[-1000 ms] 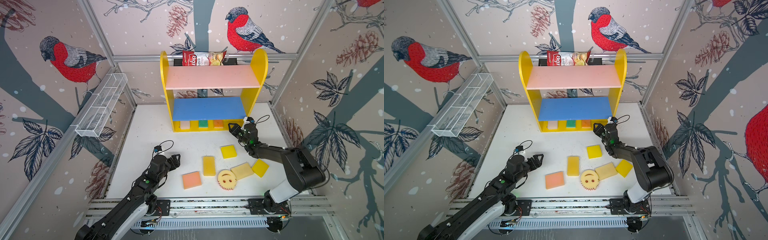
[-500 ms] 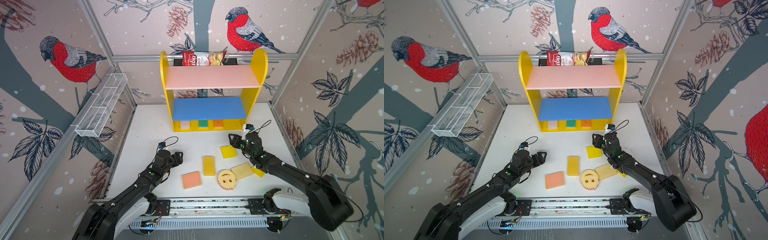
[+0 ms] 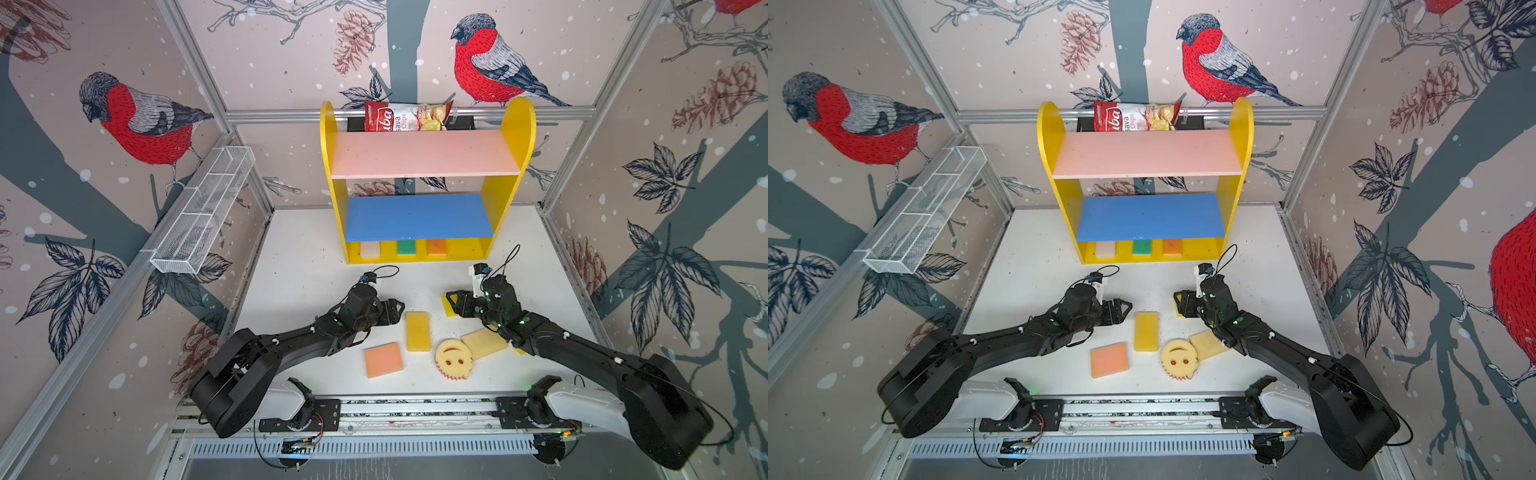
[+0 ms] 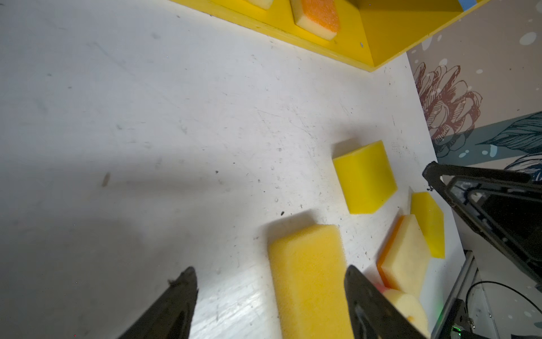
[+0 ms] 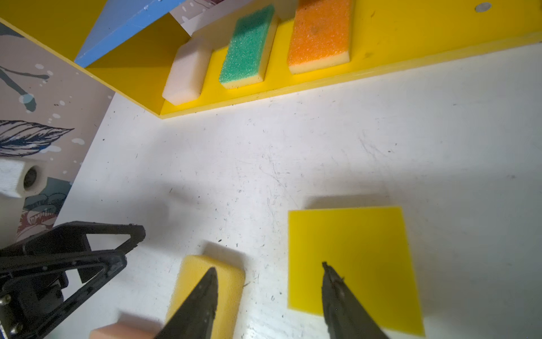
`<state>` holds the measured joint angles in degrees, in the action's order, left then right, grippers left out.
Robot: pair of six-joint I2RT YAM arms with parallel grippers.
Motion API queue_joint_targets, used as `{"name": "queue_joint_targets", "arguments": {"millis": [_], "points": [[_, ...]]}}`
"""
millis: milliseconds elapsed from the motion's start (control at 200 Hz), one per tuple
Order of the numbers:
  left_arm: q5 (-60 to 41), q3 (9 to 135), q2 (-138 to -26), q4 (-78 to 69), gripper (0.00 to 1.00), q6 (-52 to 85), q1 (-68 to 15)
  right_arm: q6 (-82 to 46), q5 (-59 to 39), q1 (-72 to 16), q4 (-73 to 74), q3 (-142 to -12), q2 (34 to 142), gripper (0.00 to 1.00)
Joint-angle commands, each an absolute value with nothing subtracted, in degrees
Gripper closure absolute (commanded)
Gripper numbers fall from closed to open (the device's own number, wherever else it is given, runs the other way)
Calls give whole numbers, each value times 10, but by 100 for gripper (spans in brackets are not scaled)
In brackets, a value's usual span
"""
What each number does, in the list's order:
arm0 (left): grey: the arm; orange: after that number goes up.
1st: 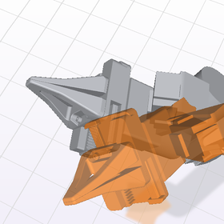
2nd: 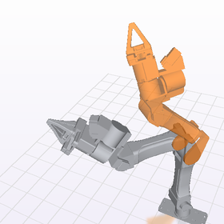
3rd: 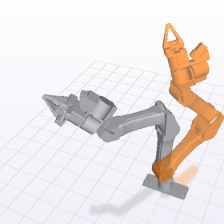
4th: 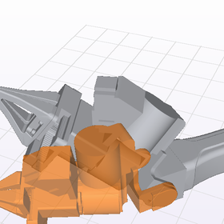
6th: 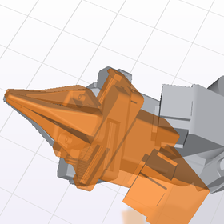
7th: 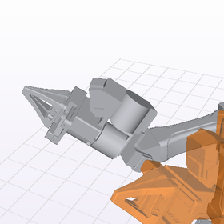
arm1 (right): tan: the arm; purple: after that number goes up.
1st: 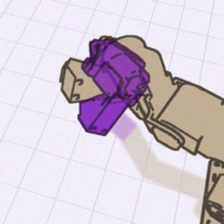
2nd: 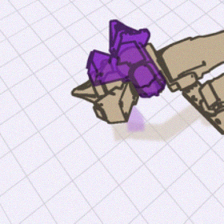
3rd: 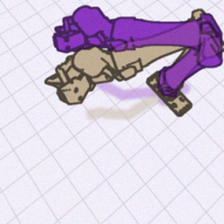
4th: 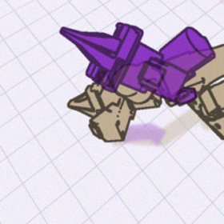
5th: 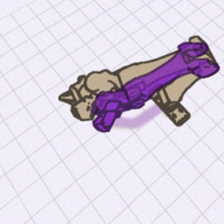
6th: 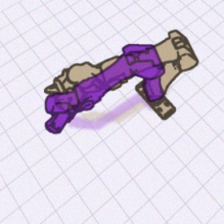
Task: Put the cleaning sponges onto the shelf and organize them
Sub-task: 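Withdraw the right gripper while the left gripper reaches toward the long yellow sponge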
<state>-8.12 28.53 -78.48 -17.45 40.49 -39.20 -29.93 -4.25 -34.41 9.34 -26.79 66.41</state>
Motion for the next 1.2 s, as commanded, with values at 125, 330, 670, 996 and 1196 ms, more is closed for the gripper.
{"name": "queue_joint_targets", "arguments": {"millis": [125,330,670,996,1196], "points": [[-72,304,-833,-170,24,406,-428,-286,-1,-344,82,-313,703,42],[-90,335,-888,-180,32,417,-451,-299,-5,-344,94,-327,732,41],[-125,391,-969,-178,76,418,-457,-295,18,-329,59,-313,709,42],[-105,423,-935,-125,100,390,-457,-307,-26,-304,93,-300,697,44],[-51,446,-855,-58,100,368,-450,-308,-45,-309,100,-310,682,43]]}}
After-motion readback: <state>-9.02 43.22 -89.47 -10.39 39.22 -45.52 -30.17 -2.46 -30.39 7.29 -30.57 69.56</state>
